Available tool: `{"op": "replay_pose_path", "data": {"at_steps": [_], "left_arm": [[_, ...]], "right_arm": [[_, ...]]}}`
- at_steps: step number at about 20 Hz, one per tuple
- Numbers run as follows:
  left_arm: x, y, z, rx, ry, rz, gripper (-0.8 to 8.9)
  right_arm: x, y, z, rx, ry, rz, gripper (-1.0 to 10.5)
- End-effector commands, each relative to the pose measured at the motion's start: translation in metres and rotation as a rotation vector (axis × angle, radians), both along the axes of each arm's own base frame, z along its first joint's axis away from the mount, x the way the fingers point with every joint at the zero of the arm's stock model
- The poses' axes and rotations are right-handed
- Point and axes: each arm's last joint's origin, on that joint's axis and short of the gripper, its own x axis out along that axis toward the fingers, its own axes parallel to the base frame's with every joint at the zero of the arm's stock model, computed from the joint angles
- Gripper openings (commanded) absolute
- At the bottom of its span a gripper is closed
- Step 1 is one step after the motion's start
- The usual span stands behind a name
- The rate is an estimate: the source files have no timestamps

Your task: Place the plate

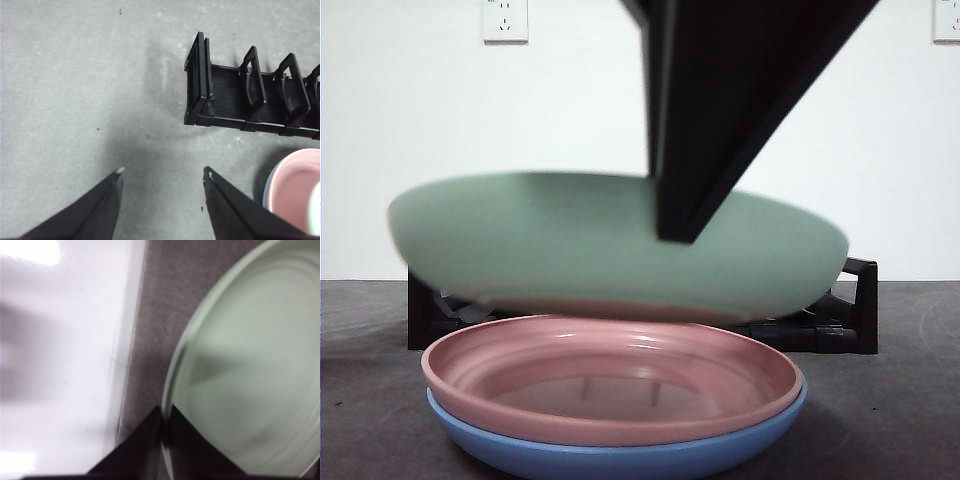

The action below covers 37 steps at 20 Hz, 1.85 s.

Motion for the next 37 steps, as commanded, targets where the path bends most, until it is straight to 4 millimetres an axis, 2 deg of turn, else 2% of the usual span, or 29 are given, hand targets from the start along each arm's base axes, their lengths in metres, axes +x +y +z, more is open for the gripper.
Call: {"op": "replay_pose_path", "data": {"at_steps": [1, 9, 15, 19, 24, 26, 29, 30, 32, 34, 37], "left_arm": [[0.001, 0.000, 0.006, 0.001, -0.022, -0.006, 2.51], [0.001, 0.000, 0.006, 0.009, -0.023, -0.013, 2.51], [0.001, 0.000, 0.006, 0.009, -0.022, -0.012, 2.50], [0.001, 0.000, 0.006, 0.009, -0.022, -0.012, 2.50], [0.001, 0.000, 0.006, 0.009, -0.023, -0.012, 2.50], [0.001, 0.000, 0.006, 0.009, -0.024, -0.012, 2.50], [0.001, 0.000, 0.006, 0.008, -0.023, -0.013, 2.51], [0.001, 0.000, 0.006, 0.007, -0.023, -0.015, 2.50], [0.001, 0.000, 0.006, 0.006, -0.023, -0.016, 2.50], [0.001, 0.000, 0.006, 0.006, -0.023, -0.016, 2.51], [0.001, 0.000, 0.007, 0.004, -0.030, -0.015, 2.51]], "right_arm": [[-0.001, 0.012, -0.003, 0.010, 0.018, 0.028, 0.2], [0.010, 0.023, -0.016, 0.016, 0.017, -0.003, 0.2], [0.027, 0.022, -0.022, 0.006, 0.044, -0.056, 0.2], [0.027, 0.022, -0.022, 0.017, 0.108, -0.046, 0.4], [0.026, 0.020, -0.022, 0.004, 0.129, -0.058, 2.1], [0.025, 0.021, -0.016, 0.016, 0.165, -0.089, 2.4], [0.028, 0.023, 0.012, 0.147, 0.162, -0.117, 2.4], [0.033, 0.020, 0.021, 0.212, 0.131, -0.134, 2.4], [0.055, 0.009, 0.039, 0.341, 0.088, -0.222, 2.4], [0.088, -0.013, 0.049, 0.409, 0.054, -0.349, 2.4], [0.140, -0.059, 0.057, 0.458, -0.004, -0.579, 2.4]]}}
